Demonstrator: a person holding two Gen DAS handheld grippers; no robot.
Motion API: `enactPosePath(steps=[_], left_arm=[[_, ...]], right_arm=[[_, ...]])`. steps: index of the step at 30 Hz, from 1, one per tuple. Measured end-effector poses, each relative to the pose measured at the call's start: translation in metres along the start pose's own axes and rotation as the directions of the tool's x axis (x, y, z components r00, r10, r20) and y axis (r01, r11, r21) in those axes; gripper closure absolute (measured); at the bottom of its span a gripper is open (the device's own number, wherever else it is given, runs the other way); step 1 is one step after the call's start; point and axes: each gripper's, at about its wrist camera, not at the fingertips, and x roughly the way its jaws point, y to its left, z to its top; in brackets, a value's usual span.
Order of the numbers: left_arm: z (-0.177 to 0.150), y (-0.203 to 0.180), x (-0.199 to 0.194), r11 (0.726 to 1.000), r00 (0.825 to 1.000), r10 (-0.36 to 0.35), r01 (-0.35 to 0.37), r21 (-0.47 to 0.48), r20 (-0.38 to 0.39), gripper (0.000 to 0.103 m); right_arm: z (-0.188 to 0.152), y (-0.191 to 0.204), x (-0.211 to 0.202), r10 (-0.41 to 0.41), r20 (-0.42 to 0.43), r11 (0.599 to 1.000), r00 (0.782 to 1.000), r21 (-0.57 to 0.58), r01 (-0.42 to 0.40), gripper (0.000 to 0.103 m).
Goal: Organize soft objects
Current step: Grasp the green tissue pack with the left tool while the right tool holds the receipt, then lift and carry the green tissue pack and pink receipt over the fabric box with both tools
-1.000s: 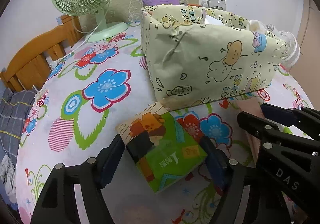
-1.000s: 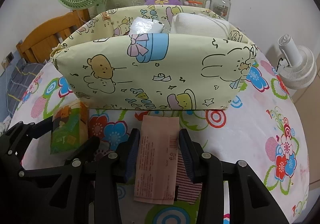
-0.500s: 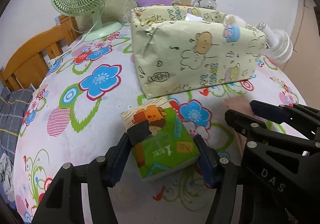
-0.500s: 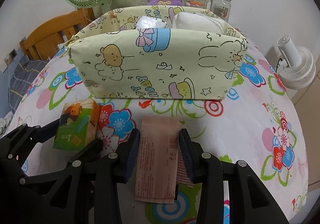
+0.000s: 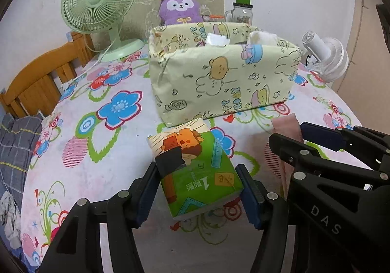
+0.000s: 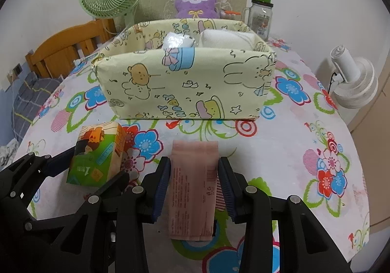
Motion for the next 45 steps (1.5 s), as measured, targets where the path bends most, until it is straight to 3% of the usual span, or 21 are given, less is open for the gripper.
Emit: enactPosePath(steps=[45], left_arm=[[0.062,-0.019,-0.061,0.998,0.988,0.008,-0.016,0.055,0.151,0.039]], right_arm=[[0.047,-0.022,-0.072,-0.038,0.172,0.999,0.984,0.021,0.035,0.060]])
